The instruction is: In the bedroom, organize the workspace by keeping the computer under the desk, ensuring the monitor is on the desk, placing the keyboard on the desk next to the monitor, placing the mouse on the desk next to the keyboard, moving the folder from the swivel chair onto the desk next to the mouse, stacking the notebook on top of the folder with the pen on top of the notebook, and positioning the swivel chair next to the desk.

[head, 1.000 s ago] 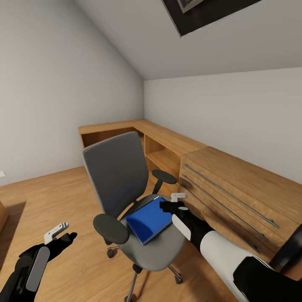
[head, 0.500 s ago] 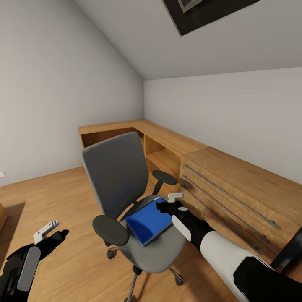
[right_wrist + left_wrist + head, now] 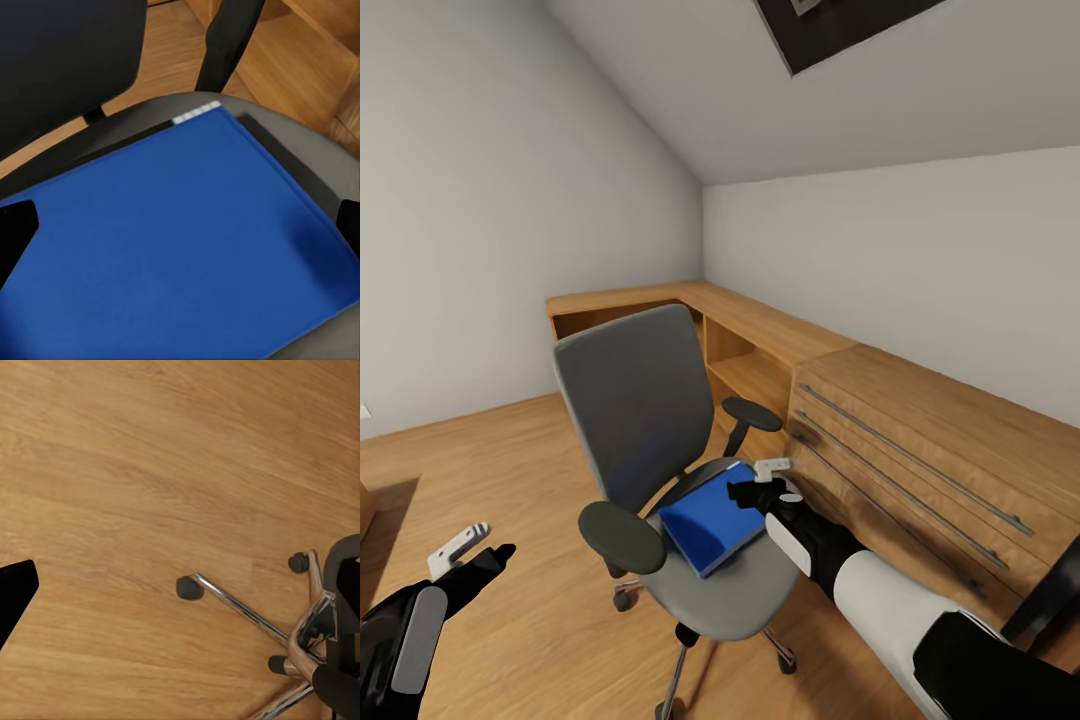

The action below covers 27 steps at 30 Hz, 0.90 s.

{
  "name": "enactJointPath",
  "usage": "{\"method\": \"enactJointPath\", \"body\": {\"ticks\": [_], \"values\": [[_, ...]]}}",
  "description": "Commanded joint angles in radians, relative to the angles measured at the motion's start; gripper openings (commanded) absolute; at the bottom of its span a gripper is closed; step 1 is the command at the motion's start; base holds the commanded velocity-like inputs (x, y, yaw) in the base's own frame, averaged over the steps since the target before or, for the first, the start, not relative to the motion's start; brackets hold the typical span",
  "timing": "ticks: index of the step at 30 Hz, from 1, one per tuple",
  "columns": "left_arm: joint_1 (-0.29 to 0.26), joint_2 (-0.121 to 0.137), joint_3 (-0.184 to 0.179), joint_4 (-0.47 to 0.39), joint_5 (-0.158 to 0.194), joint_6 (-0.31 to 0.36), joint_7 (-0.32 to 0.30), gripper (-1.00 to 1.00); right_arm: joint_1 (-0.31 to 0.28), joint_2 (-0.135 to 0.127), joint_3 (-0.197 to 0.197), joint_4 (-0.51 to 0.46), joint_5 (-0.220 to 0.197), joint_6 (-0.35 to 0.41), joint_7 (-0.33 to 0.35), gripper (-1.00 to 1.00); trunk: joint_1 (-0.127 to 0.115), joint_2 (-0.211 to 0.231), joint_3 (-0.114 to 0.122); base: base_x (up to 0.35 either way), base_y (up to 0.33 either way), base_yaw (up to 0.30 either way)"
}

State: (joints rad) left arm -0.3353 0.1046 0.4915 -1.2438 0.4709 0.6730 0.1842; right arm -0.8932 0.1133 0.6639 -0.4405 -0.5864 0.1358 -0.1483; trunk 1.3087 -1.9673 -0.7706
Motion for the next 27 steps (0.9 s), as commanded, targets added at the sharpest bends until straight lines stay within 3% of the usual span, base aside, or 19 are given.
{"method": "enactJointPath", "body": {"ticks": [1, 19, 27], "values": [[-0.001, 0.0, 0.0, -0.001, 0.011, 0.004, 0.008, 1.0, -0.001, -0.001, 0.009, -0.002, -0.007, 0.004, -0.009, 1.0, 0.0, -0.001, -0.001, 0.0, 0.0, 0.0], [-0.001, 0.0, 0.002, 0.014, 0.011, 0.005, 0.009, 1.0, -0.001, -0.001, 0.007, -0.021, -0.007, 0.009, -0.032, 1.0, 0.0, -0.001, -0.001, 0.003, 0.0, 0.0], [-0.001, 0.001, 0.004, 0.029, 0.011, 0.005, 0.009, 1.0, -0.001, -0.001, 0.006, -0.019, -0.007, 0.006, -0.029, 1.0, 0.0, -0.001, -0.001, 0.23, 0.0, 0.0]]}}
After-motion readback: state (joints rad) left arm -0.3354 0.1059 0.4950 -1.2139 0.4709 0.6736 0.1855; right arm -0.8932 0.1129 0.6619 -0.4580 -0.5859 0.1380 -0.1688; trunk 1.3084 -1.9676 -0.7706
